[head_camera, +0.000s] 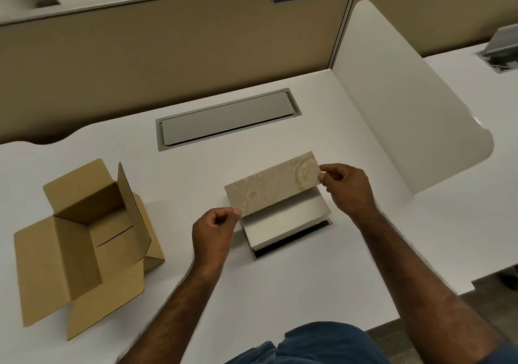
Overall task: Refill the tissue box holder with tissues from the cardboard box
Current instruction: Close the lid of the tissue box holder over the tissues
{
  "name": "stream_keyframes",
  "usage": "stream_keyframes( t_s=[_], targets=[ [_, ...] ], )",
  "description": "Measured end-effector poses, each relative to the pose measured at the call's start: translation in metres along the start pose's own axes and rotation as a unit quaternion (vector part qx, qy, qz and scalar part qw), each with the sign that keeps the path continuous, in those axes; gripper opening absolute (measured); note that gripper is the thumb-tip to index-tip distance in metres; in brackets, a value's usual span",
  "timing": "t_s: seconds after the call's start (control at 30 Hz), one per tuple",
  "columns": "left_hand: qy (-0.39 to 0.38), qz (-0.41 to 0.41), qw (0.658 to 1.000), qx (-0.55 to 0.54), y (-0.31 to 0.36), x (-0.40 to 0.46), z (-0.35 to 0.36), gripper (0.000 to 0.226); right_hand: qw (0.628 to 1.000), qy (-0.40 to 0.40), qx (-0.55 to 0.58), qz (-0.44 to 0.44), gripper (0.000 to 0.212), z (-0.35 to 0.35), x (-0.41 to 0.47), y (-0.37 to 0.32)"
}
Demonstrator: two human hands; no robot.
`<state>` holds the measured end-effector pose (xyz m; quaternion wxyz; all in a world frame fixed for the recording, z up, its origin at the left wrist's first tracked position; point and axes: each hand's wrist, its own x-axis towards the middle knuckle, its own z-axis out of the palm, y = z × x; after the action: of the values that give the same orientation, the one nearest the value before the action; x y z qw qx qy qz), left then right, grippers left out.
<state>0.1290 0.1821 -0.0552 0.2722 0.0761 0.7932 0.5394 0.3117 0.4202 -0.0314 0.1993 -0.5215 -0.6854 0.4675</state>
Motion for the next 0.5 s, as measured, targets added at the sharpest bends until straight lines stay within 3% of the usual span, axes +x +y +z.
stream_keyframes(
  t_s=[0.4, 0.5],
  targets=[
    [-0.050, 0.075, 0.993, 0.076, -0.022, -0.016, -0.008, 0.009, 1.000, -0.008, -0.018, -0.004, 0.012, -0.010, -0.024, 0.034],
    [-0.052, 0.082, 0.992, 0.077, -0.022, -0.015, -0.009, 0.008, 0.998, -0.035, -0.030, -0.037, 0.046, -0.007, -0.032, 0.042]
  ],
)
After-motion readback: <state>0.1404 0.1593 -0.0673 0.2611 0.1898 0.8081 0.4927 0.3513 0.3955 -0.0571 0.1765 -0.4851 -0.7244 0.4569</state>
